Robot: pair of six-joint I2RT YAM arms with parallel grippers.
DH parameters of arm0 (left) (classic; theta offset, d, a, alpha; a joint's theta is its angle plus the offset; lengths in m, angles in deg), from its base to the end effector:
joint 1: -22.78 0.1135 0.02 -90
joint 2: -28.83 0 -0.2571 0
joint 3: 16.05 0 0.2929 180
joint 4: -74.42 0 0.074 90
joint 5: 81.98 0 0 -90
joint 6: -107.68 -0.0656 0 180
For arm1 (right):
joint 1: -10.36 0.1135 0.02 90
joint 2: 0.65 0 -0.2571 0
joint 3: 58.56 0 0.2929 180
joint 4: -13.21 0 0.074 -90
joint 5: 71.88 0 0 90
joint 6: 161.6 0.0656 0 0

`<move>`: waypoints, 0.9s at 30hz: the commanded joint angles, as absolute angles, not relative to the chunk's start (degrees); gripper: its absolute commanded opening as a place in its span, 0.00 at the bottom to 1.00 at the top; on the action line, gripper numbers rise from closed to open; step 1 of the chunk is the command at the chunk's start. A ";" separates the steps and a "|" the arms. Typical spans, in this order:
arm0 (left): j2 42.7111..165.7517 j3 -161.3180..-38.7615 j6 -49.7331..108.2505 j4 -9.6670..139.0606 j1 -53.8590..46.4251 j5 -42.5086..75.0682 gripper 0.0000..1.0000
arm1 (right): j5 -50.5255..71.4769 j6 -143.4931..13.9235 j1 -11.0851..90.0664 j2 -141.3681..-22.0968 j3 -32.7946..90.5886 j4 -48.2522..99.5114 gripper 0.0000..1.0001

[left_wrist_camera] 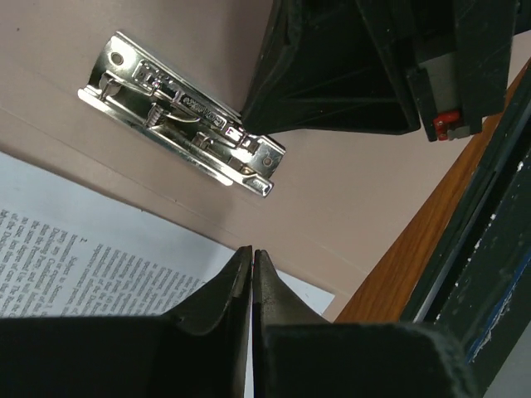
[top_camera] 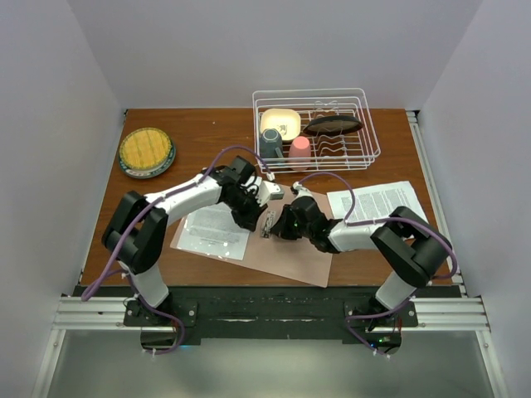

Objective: Put the files into the folder

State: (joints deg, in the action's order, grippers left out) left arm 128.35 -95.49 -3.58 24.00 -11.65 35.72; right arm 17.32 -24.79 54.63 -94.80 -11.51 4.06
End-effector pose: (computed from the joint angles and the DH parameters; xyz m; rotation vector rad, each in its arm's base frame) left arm 0.2976 -0.2410 0.1420 1.3978 2.3948 -0.7331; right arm 0.2486 0.2436 0.0695 0.0447 2.3815 0.8417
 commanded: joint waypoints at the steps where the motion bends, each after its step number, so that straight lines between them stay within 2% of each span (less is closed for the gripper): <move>1: 129.02 -96.60 -0.96 25.85 -12.55 37.03 0.10 | 18.29 -23.44 55.36 -97.15 -11.23 3.94 0.01; 3: 129.28 -96.08 -0.26 27.34 -12.55 36.50 0.01 | 18.99 -22.48 55.54 -97.33 -11.67 3.42 0.00; 4: 129.46 -95.90 0.18 27.87 -12.55 35.97 0.00 | 19.34 -22.29 55.71 -97.16 -12.28 3.07 0.00; 18: 128.41 -87.03 7.57 39.04 -12.20 36.23 0.00 | 23.48 -18.52 56.33 -99.00 -15.80 -0.62 0.00; 27: 129.02 -89.31 8.19 39.56 -10.54 38.51 0.00 | 23.30 -18.34 56.33 -100.67 -15.97 -1.33 0.00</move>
